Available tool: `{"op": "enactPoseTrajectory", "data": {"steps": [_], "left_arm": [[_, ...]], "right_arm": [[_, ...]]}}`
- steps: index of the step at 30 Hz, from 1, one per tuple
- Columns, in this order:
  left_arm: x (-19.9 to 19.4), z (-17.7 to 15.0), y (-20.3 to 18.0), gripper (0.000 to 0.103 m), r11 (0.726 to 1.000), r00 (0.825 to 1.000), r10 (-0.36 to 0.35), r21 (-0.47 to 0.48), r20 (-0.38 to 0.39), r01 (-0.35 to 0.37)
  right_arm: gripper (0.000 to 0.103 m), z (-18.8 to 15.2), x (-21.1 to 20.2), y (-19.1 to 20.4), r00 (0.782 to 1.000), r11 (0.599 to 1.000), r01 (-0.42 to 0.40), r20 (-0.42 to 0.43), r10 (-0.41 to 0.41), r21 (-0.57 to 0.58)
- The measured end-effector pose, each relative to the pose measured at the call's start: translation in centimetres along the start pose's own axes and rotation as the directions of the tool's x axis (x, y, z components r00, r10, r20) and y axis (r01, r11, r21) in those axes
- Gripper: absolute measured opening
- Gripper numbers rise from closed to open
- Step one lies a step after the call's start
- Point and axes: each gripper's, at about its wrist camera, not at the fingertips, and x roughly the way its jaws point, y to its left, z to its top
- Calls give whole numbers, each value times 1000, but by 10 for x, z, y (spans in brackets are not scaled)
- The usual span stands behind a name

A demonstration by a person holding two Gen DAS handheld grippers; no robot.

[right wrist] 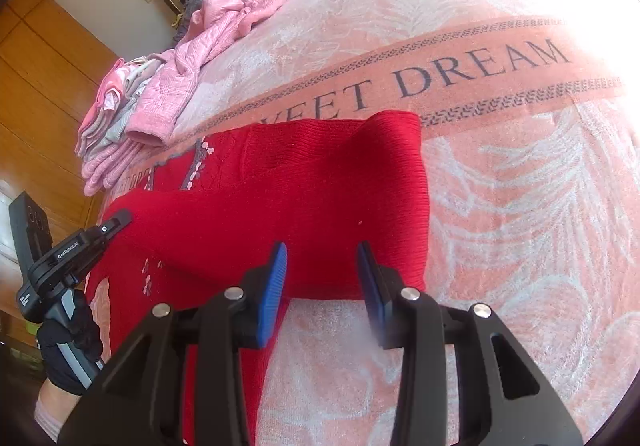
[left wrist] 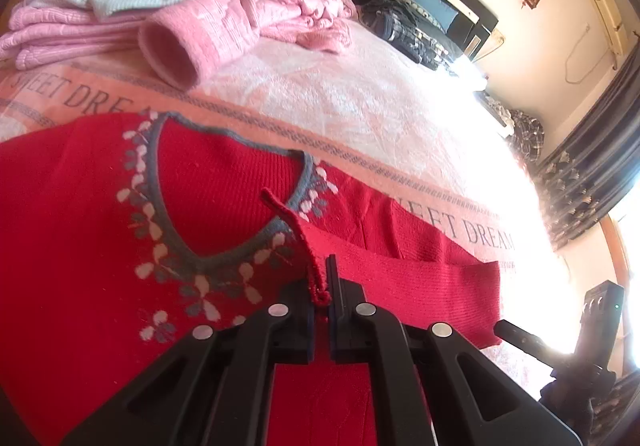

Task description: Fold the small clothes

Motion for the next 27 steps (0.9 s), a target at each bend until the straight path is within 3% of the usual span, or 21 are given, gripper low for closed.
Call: {"op": "enactPoseTrajectory", "data": {"steps": [7, 12, 18, 24, 27], "left_arm": [[-51, 38, 70, 4, 996, 990, 86, -37, 112, -82], [-67, 47, 126, 4, 986, 981, 153, -92, 121, -143], [-47, 35, 169, 4, 973, 976, 211, -102, 52, -205], [-6, 11, 197, 9, 957, 960, 269, -93, -81, -276], [-7, 10, 199, 12, 962, 962, 263, -58, -74, -267]], "right_arm": [[37, 12, 3, 10, 999, 998, -46, 16, 45, 44], [37, 15, 21, 30, 995, 995, -98, -4, 99, 34], [37, 17, 50, 56, 990, 992, -128, -60, 129, 21], [35, 3, 80, 52, 989, 999, -40, -144, 44, 28], [36, -2, 82, 54, 991, 1000, -30, -129, 30, -1]]}}
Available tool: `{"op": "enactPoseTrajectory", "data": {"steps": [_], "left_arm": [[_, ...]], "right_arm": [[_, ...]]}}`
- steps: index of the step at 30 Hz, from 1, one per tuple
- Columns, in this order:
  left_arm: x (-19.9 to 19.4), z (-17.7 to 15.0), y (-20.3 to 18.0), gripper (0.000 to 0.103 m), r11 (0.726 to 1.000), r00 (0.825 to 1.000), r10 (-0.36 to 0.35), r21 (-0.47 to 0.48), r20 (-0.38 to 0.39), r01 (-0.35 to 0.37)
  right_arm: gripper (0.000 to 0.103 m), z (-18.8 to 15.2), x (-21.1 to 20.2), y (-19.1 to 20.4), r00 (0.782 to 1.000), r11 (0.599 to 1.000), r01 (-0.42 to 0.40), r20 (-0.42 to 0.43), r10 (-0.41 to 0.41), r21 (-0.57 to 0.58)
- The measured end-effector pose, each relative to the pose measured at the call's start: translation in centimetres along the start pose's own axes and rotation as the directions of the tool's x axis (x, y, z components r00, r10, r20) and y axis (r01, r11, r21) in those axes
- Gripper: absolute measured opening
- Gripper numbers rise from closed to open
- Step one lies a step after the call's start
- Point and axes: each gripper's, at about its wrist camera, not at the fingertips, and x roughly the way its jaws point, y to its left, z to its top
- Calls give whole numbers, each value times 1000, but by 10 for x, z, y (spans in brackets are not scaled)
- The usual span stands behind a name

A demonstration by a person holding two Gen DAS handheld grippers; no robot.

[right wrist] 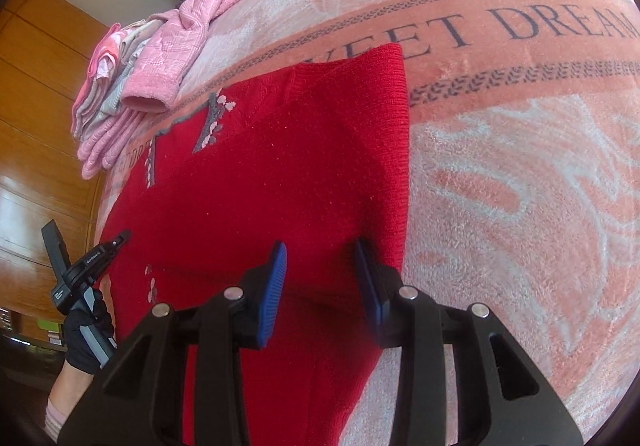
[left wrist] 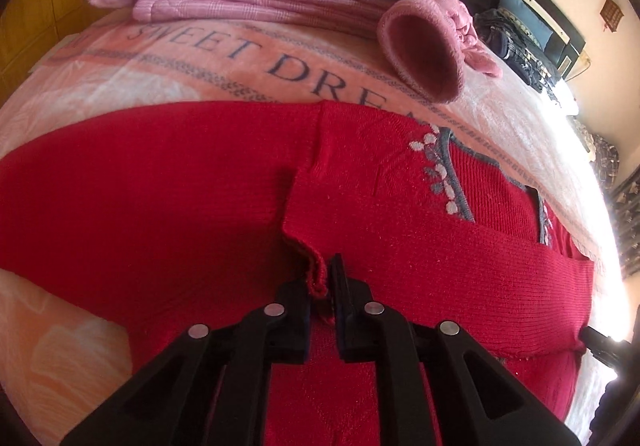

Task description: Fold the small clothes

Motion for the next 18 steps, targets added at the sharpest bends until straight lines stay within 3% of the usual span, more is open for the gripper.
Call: {"op": "enactPoseTrajectory", "data": {"steps": [5, 6, 9, 13, 18], "left_arm": [[-39, 19, 12, 23, 995, 997, -36, -88, 67, 41], [-51, 24, 11, 30, 995, 994, -46, -89, 99, 55], [-72, 31, -4, 39, 995, 983, -85, -37, 160, 92], [-53, 22, -27, 39, 991, 987, -135, 13, 89, 134], [-8, 4, -30, 39, 992, 990, -128, -5, -55, 128]], "right_arm": [[39, 3, -14, 14, 1000, 999, -2, 15, 2, -35], [39, 5, -21, 18, 999, 999, -22, 32, 23, -37], [44, 12, -37, 31, 995, 997, -66, 77, 70, -50], [45, 13, -25, 43, 997, 997, -55, 52, 58, -58], [43, 1, 11, 40, 999, 999, -7, -39, 5, -49]]}}
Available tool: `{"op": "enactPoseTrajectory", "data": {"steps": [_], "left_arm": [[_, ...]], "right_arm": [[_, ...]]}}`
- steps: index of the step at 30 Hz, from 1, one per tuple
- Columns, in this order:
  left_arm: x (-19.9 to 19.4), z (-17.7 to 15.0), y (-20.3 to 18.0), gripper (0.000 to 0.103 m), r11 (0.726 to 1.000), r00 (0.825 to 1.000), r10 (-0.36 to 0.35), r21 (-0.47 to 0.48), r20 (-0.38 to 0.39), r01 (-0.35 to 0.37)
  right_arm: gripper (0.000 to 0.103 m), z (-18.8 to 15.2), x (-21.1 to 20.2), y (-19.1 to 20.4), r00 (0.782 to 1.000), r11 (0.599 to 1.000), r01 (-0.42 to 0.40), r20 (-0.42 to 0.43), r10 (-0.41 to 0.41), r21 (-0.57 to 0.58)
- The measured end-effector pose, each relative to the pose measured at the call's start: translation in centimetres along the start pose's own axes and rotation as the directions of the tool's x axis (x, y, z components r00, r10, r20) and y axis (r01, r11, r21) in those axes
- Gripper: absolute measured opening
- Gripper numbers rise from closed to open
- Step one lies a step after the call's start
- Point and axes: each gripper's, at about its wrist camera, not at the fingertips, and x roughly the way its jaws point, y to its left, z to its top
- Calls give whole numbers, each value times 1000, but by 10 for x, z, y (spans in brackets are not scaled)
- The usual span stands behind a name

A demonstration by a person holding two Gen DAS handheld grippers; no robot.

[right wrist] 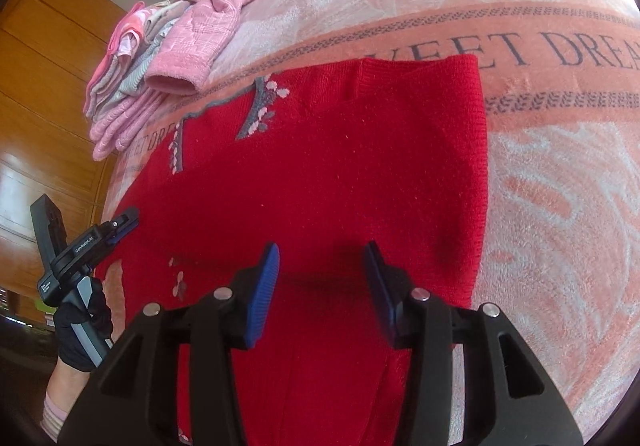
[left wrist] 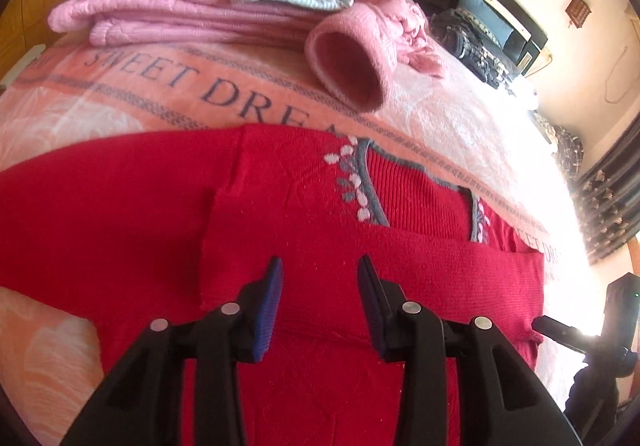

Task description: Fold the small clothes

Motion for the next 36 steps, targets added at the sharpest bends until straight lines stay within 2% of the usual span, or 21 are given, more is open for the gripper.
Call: {"op": "enactPoseTrajectory", "data": {"steps": [2, 5, 10, 12, 15, 18, 20, 22, 26, 28, 30, 33, 35, 36], "left_arm": [[10, -4, 9, 37, 1000, 1000, -11, -26, -11, 11], [8, -3, 9, 37, 1000, 1000, -20, -9, -10, 20], [-24, 1, 35, 42, 996, 1000, -13, -90, 19, 15], [-47, 4, 59, 50, 991, 999, 12, -131, 48, -6], [-83, 3, 114, 51, 976, 994, 73, -212, 76, -55], [-118, -3, 176, 54, 948, 979, 176, -285, 101, -141], [-136, -12, 220, 54, 918, 968, 233, -351, 95, -187], [-148, -26, 263, 54, 874, 960, 270, -439, 77, -210], [-176, -60, 337, 54, 746, 940, 319, -643, 119, -172], [-185, -65, 362, 54, 715, 929, 337, -684, 154, -146], [-190, -68, 381, 54, 694, 913, 372, -704, 166, -155], [-195, -78, 404, 54, 643, 887, 437, -740, 147, -194], [-200, -88, 416, 54, 598, 859, 496, -768, 128, -230], [-203, -94, 421, 54, 581, 852, 507, -781, 129, -227]], "right_arm": [[44, -4, 7, -2, 1000, 1000, 3, 5, -3, -5], [45, -2, 8, -1, 1000, 1000, -1, 3, 1, -3], [48, -1, -8, 11, 999, 1000, -5, 37, 5, 15], [54, -1, -17, 20, 998, 1000, -8, 58, 7, 8], [57, -3, -25, 36, 997, 1000, -15, 75, 16, -9], [57, -7, -25, 50, 997, 1000, -20, 73, 21, -14], [57, -10, -19, 62, 998, 999, -26, 58, 27, -31], [57, -13, -14, 78, 999, 997, -9, 48, 13, -73], [58, -21, -1, 103, 1000, 988, 12, 26, -8, -153], [58, -23, 7, 108, 1000, 986, 17, 16, -14, -165], [58, -25, 14, 108, 1000, 987, 19, 6, -18, -160], [58, -25, 21, 105, 1000, 988, 29, -3, -30, -152], [58, -26, 25, 99, 999, 990, 31, -9, -32, -140], [58, -26, 27, 97, 999, 991, 29, -12, -31, -132]]}}
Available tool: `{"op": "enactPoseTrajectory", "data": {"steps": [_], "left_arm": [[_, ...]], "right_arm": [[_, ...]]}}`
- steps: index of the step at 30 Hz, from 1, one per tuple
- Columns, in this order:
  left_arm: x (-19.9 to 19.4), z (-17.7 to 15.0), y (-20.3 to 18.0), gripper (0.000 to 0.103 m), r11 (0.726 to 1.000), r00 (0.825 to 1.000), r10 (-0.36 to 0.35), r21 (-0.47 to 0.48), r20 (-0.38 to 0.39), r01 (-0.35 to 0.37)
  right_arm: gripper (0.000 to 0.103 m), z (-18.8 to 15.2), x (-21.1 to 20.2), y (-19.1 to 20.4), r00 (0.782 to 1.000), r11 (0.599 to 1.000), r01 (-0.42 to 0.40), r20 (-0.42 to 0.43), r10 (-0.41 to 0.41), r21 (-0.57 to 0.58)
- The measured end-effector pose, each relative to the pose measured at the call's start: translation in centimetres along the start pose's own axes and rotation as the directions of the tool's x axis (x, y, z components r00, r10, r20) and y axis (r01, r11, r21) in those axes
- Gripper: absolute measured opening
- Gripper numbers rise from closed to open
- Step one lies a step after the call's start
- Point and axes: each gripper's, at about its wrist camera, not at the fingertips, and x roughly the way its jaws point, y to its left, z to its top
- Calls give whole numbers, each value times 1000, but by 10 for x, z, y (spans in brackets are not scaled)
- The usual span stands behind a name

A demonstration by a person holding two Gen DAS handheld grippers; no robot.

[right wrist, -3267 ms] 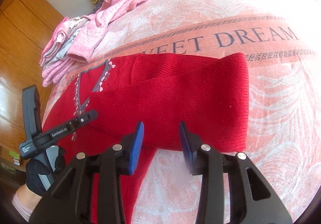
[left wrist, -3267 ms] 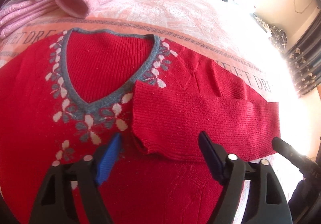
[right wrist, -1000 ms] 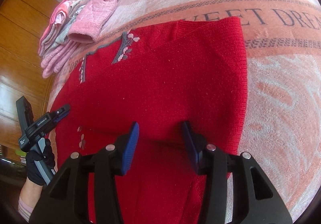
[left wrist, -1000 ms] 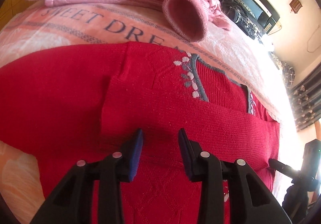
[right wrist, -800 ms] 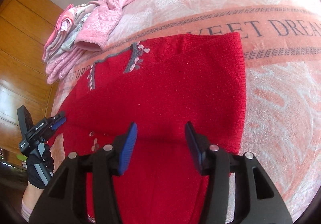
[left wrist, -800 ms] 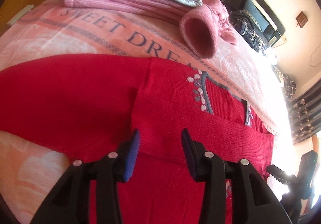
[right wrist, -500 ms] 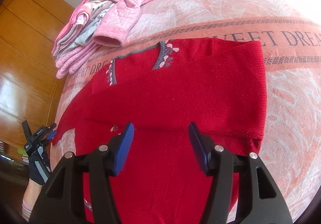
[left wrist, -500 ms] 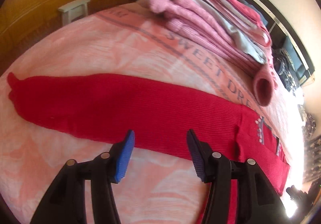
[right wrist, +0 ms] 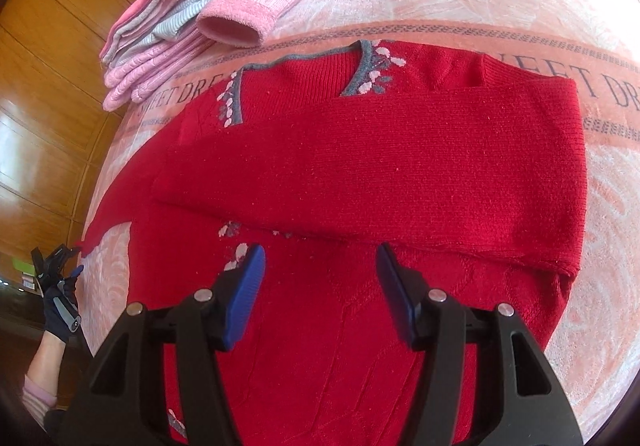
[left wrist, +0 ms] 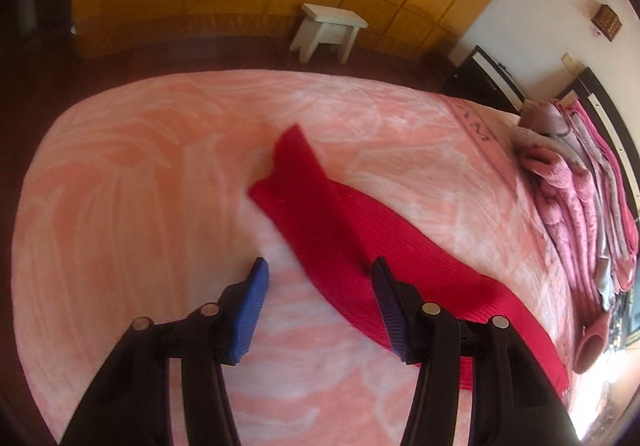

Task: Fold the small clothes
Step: 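Grasp the other sleeve cuff with the left tool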

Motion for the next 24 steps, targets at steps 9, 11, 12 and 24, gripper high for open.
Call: {"op": "enactPoseTrajectory", "data": {"steps": [9, 11, 12, 24], "left_arm": [[30, 36, 25, 56, 970, 969, -244, -22, -30, 244], [37, 39, 26, 56, 963, 962, -270, -25, -34, 269], [39, 41, 25, 56, 961, 961, -277, -18, -29, 276], [32, 43, 6, 13, 963, 964, -267, 45, 7, 267]], "right_arm": [[59, 0, 20, -9, 1000, 1000, 13, -21, -13, 22], [59, 0, 21, -7, 1000, 1000, 22, -19, -22, 9], [59, 1, 21, -7, 1000, 1000, 25, -19, -25, 7], [59, 1, 23, -9, 1000, 1000, 20, -16, -20, 10]]}}
